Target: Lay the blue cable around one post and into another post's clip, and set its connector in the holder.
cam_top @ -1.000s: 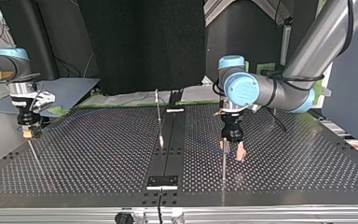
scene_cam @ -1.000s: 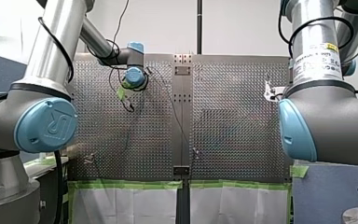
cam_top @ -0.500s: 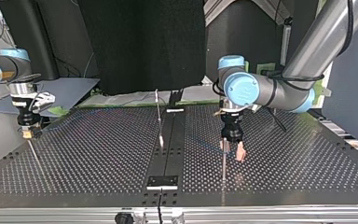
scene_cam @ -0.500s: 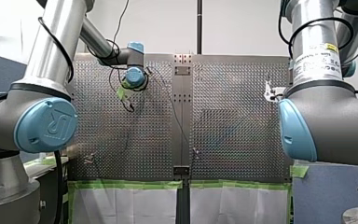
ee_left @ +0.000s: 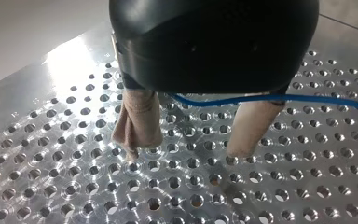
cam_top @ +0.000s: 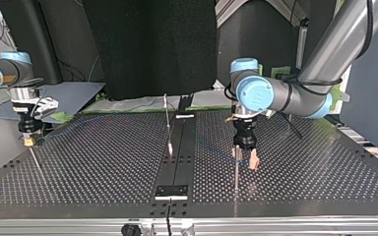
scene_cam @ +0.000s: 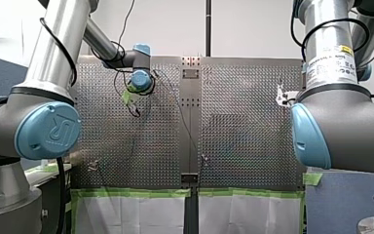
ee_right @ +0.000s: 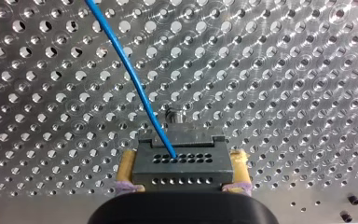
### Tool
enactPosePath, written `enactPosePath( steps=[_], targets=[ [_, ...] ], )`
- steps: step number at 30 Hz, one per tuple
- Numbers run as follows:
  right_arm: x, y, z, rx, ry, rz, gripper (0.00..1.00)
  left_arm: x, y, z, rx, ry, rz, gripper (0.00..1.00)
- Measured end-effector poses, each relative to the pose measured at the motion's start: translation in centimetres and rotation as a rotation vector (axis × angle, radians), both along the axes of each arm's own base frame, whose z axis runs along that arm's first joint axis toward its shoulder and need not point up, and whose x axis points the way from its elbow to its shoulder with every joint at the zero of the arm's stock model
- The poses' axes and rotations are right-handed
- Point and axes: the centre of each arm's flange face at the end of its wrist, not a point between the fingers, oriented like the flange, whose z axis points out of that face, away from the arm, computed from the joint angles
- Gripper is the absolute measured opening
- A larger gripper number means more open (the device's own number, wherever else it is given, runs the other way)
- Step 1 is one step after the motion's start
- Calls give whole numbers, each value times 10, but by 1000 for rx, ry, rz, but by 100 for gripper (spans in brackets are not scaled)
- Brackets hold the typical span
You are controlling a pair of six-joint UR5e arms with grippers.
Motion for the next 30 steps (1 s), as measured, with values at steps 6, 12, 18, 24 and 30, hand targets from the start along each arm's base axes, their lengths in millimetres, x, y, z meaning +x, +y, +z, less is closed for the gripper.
enactPosePath(
  steps=[6,12,18,24,30],
  targets=[
    [0,0,0,1,-7,4,40,0,0,0,0,0,0,100],
    [1,0,0,2,-8,5,51,0,0,0,0,-1,1,100],
    [0,0,1,0,-9,2,85,0,0,0,0,-1,2,100],
    [0,-1,2,-2,-18,0,100,0,0,0,-1,-2,2,100],
    [0,-1,0,3,-22,0,100,0,0,0,0,-1,2,100]
  ],
)
